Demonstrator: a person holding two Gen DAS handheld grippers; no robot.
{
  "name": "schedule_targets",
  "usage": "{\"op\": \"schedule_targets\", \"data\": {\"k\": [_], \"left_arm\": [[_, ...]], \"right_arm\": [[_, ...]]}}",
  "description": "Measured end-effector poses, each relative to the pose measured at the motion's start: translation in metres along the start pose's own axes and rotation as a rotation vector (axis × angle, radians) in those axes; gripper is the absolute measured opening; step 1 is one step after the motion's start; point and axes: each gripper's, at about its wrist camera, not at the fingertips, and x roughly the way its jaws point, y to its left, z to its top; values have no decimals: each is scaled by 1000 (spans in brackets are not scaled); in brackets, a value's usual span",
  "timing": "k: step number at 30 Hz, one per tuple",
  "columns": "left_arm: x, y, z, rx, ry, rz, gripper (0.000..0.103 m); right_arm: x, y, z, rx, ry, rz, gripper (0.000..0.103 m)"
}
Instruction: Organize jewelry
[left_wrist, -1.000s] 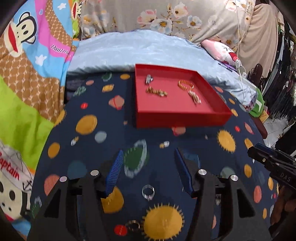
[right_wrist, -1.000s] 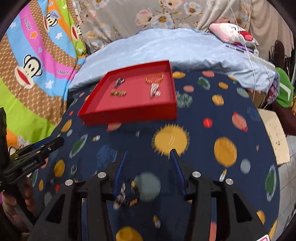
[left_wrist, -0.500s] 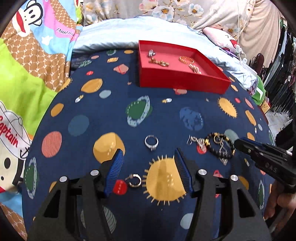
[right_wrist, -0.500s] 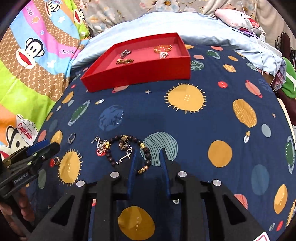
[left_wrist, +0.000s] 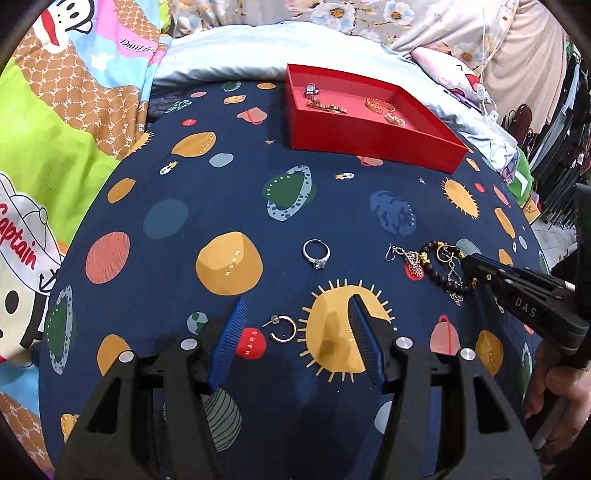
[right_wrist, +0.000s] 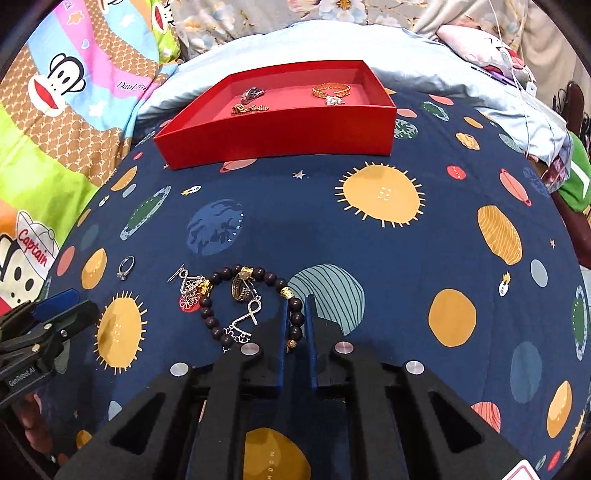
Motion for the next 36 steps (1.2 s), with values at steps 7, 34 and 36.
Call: {"op": "schedule_targets", "data": {"k": [7,34,36], "left_arm": [[-3,6,-1,-12,3,-1,55],[29,-10,19,3,-12,-15,50],[31,-11,21,7,-19,-11,46]], "right_arm": [[-13,-3,4,49,-25,63,7],[-94,8,26,58,-172,200,7],[-94,7,25,60,-170,204,7]]}}
